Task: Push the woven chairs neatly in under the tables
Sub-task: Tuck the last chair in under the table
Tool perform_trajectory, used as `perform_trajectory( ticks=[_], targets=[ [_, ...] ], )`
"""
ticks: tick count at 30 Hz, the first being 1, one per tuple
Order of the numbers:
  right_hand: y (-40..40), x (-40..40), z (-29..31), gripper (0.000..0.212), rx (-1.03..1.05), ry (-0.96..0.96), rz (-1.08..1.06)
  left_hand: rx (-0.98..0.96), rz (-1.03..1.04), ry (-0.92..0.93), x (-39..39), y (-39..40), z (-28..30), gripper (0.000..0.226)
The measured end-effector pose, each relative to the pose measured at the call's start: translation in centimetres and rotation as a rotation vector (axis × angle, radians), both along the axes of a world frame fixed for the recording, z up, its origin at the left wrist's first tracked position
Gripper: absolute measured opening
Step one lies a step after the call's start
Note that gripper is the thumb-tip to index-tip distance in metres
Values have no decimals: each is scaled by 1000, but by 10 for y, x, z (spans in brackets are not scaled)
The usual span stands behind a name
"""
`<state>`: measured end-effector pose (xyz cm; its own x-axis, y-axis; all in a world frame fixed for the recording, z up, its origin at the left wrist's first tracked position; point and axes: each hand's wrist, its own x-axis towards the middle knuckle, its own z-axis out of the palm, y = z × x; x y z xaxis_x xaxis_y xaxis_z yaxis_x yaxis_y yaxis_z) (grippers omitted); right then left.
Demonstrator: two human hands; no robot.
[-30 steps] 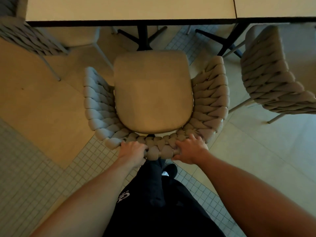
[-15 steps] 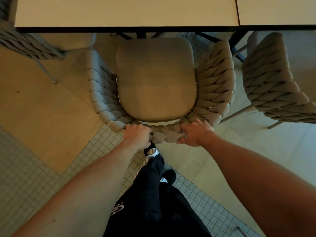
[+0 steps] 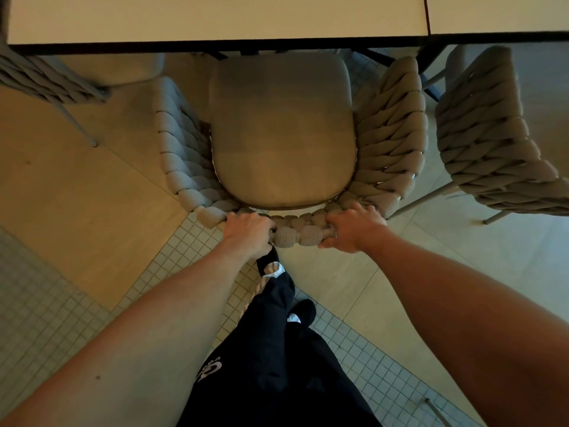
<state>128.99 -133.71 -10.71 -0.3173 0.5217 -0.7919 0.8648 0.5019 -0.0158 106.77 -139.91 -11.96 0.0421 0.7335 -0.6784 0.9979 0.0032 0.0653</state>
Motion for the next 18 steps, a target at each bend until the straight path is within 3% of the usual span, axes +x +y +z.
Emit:
perform_trajectory(
  ticks=[10, 18],
  targets=[
    [-18, -13, -5, 65, -9, 33, -42, 2, 9, -5, -21, -11, -6, 22],
    [-23, -12, -1, 66, 8, 55, -66, 11, 28, -77, -26, -15, -4, 55]
  ],
)
